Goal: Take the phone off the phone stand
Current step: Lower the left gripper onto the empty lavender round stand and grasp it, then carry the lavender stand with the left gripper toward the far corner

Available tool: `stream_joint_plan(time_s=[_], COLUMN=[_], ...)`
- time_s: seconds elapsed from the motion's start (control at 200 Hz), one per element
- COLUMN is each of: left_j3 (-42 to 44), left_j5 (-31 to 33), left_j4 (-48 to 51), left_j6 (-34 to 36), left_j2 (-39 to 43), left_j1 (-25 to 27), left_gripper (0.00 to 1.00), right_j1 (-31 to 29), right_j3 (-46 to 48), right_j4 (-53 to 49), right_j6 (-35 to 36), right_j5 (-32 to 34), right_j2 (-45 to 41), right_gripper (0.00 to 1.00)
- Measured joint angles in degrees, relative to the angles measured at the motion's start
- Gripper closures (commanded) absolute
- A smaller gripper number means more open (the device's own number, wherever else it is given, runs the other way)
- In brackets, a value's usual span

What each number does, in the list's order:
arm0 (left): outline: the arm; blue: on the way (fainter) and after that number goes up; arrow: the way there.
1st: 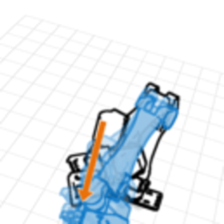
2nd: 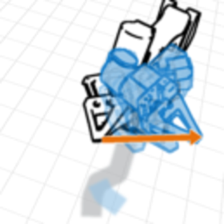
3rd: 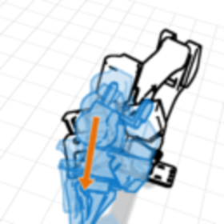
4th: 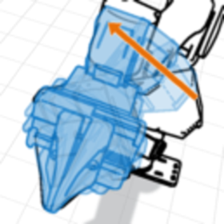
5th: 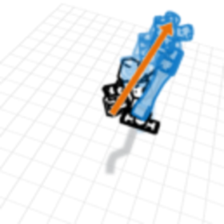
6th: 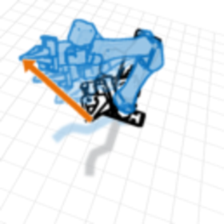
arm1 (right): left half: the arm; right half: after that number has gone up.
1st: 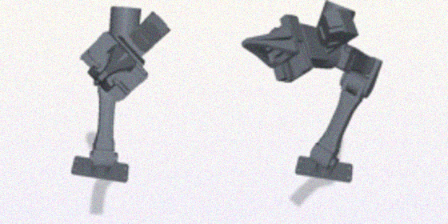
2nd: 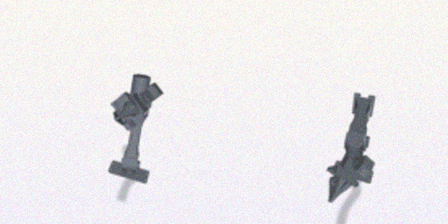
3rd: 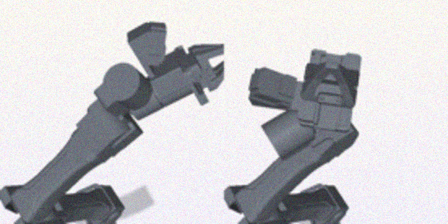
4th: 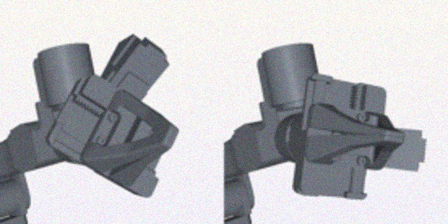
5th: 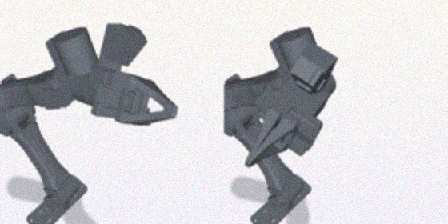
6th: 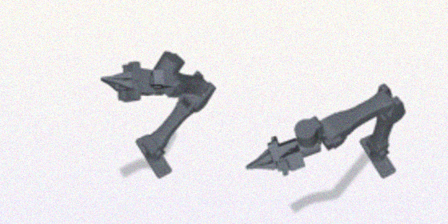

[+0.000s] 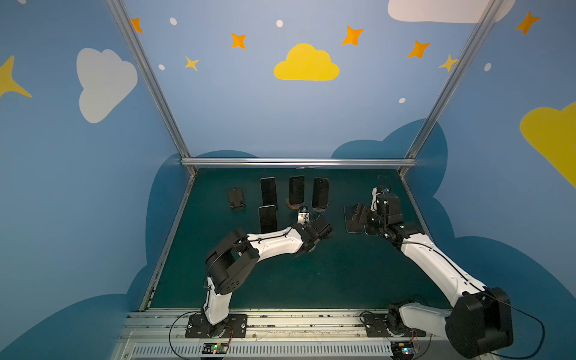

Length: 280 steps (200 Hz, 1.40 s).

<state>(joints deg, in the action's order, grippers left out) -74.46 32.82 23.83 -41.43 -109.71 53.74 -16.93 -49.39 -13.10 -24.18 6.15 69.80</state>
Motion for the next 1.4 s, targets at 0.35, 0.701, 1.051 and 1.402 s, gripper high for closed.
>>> stream_joint_plan(time_s=[0.35,0.701,1.051,1.402], left_j3=[1.25,5.57,6.34,6.49], left_j5=[0.90,0.48,1.75,8.26], left_j4=[-0.92,-1.36,1.22,5.64], left_j6=[3.30,8.92,12.76,17.88], left_j2=[1.16,11.08,22.93,43.12], left_j1=[0.13,4.09,11.43,11.58], left_gripper=[0.41,0.42,0.44,0.44], right_j1=[0.00,0.00,0.00,0.00], right_j3=[0.00,0.00,0.00,0.00], right_j4=[0.04,0.02,0.04,0.07], right_j6=[-0.02,-0.07,-0.04,-0.02], right_j5=[-0.46,-1.07,-1.25,-1.77], right_j2=[-0.09,-0.59,-2.34,-2.71], right_gripper=[0.10,0.11,0.11,0.12])
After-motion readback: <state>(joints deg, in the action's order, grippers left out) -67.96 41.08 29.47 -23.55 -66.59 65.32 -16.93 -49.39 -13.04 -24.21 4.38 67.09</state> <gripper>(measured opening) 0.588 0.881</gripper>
